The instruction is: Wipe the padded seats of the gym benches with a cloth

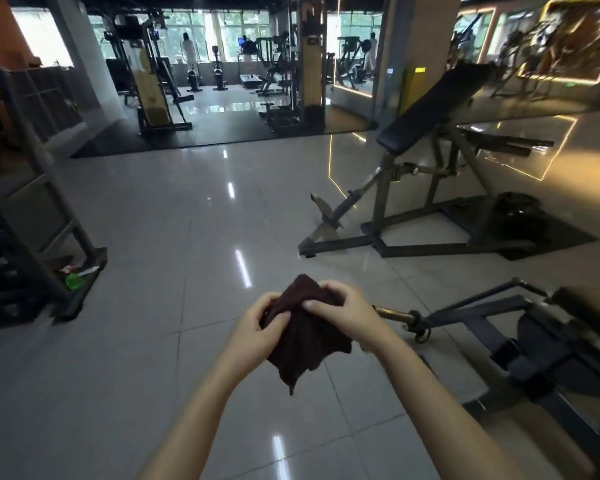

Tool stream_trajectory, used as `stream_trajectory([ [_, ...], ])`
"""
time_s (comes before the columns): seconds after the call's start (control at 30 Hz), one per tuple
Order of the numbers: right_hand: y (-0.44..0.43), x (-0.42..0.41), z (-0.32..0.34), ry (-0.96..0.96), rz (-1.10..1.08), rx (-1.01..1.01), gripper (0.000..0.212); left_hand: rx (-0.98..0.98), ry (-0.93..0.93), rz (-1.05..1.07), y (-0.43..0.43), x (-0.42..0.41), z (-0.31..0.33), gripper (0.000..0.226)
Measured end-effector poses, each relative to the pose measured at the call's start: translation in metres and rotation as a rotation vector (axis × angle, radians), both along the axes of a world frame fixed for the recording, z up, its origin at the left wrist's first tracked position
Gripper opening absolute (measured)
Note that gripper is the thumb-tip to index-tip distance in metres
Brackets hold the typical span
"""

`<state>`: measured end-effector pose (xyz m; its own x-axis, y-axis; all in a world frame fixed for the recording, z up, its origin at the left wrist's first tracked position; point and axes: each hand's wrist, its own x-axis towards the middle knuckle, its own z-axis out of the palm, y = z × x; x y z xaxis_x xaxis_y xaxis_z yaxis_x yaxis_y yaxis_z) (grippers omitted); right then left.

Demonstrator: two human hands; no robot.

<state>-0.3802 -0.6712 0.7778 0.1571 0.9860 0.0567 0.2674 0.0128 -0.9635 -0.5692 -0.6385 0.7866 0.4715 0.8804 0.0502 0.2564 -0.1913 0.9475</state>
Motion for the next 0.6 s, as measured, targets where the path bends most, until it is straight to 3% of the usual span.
stream_trajectory([
  [0.27,0.131,0.017,0.013,-0.065,-0.134,0.047,0.011,0.069,-0.023,-0.117,0.157,0.025,0.005,0.014],
  [0.6,0.268,0.034,0.014,-0.062,-0.404,0.040,0.011,0.123,0.063,-0.456,0.350,0.072,0.013,0.011],
])
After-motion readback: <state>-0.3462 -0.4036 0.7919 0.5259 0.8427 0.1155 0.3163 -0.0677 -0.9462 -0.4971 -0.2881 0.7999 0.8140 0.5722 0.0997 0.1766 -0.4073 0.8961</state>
